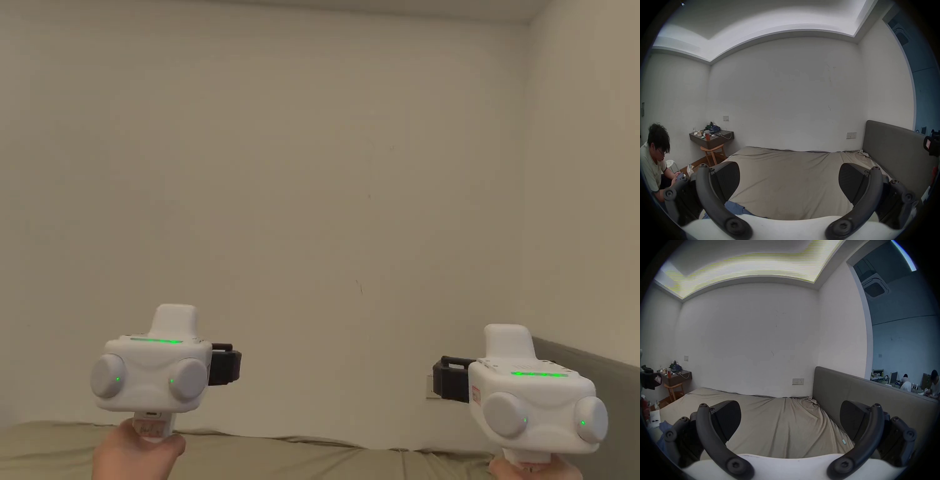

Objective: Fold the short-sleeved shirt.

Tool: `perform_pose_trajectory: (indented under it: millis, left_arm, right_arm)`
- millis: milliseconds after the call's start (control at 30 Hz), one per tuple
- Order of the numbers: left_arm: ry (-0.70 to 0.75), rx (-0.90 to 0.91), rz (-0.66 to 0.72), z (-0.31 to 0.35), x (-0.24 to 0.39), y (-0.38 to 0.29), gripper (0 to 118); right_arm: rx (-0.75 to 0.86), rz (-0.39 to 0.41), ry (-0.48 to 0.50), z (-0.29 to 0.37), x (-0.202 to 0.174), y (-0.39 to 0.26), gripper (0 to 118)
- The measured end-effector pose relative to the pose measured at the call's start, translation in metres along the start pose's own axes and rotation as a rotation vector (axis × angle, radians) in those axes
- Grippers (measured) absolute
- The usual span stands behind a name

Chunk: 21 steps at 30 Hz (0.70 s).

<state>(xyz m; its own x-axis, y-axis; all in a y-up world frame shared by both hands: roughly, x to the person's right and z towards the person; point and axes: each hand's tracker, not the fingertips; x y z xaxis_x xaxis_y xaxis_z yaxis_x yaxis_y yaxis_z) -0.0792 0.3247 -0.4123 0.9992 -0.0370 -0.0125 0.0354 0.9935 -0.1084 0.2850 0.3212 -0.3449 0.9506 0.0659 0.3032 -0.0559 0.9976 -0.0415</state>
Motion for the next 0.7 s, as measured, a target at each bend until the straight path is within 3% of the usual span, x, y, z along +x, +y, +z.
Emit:
perform_pose_trajectory:
  millis: [700]
  left_arm:
    - [0.004, -0.015, 0.043, -0.003, -0.006, -0.006, 118]
  right_arm:
    - [-0.015, 0.002, -0.008, -0.003, 0.003, -0.01, 118]
